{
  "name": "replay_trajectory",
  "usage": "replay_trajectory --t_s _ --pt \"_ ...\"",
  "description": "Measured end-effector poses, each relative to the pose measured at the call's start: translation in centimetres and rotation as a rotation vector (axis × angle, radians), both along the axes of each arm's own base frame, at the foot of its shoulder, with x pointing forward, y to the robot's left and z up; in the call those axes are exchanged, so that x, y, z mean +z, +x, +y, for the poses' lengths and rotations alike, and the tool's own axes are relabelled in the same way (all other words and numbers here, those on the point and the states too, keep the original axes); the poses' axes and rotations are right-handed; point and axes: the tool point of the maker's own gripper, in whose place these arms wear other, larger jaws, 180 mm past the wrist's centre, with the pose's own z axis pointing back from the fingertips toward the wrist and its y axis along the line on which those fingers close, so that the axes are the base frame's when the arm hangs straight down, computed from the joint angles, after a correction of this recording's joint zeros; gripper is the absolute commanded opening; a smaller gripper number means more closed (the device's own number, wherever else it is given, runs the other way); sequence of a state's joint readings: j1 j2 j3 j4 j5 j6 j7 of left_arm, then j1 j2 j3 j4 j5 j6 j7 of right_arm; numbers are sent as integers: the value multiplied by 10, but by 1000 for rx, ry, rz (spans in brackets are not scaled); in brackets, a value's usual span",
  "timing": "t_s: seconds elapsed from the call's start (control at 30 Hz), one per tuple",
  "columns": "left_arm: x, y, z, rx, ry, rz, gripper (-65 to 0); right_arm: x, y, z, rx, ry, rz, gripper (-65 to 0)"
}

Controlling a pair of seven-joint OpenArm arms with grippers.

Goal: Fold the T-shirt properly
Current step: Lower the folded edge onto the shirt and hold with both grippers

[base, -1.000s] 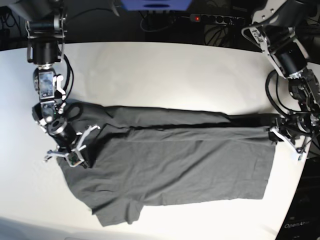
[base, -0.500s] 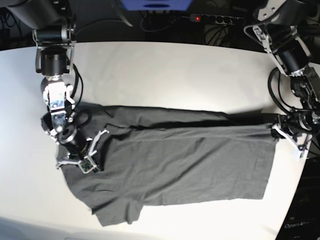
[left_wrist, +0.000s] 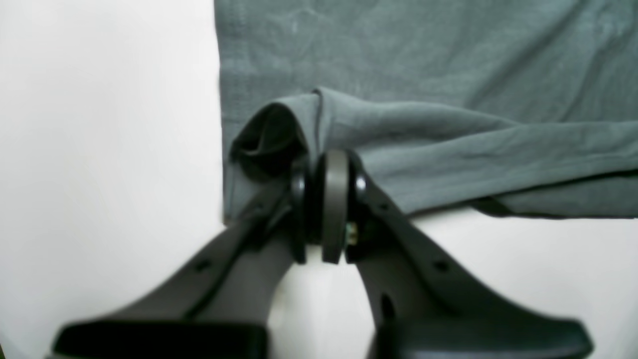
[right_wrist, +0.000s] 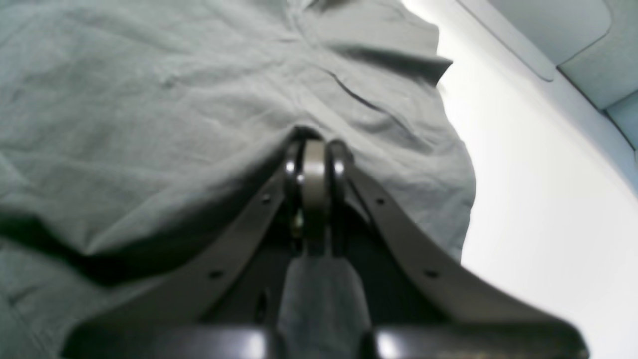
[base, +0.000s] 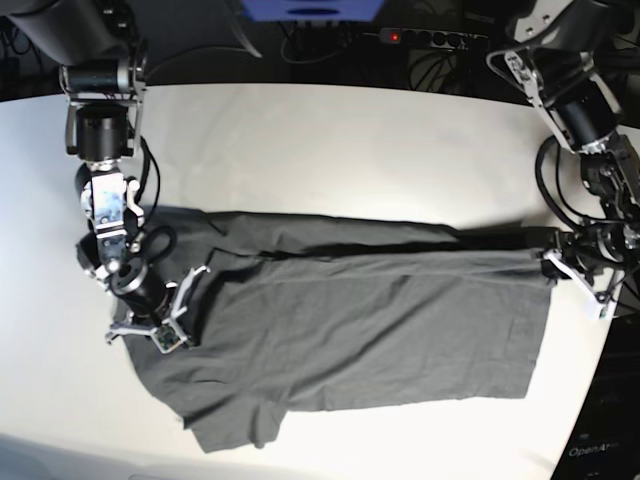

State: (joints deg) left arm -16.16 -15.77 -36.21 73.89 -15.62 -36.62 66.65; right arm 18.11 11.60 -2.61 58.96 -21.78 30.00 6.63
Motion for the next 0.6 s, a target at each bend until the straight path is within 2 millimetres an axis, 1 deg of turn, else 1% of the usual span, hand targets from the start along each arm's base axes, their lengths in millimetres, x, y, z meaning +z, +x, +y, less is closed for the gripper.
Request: replay_trajectory --t_s 0.13,0.3,0.4,0.6 --pt "18 18 -1 0 -5 -60 -624 0 0 1 2 2 -1 -643" --pt "15 15 1 2 6 -47 -624 -7 -6 1 2 3 15 -643" --pt "23 25 1 16 -2 -116 -624 -9 -8 0 1 2 20 -643" --pt "25 27 4 20 5 -131 -624 -7 -6 -6 -3 -12 16 -643"
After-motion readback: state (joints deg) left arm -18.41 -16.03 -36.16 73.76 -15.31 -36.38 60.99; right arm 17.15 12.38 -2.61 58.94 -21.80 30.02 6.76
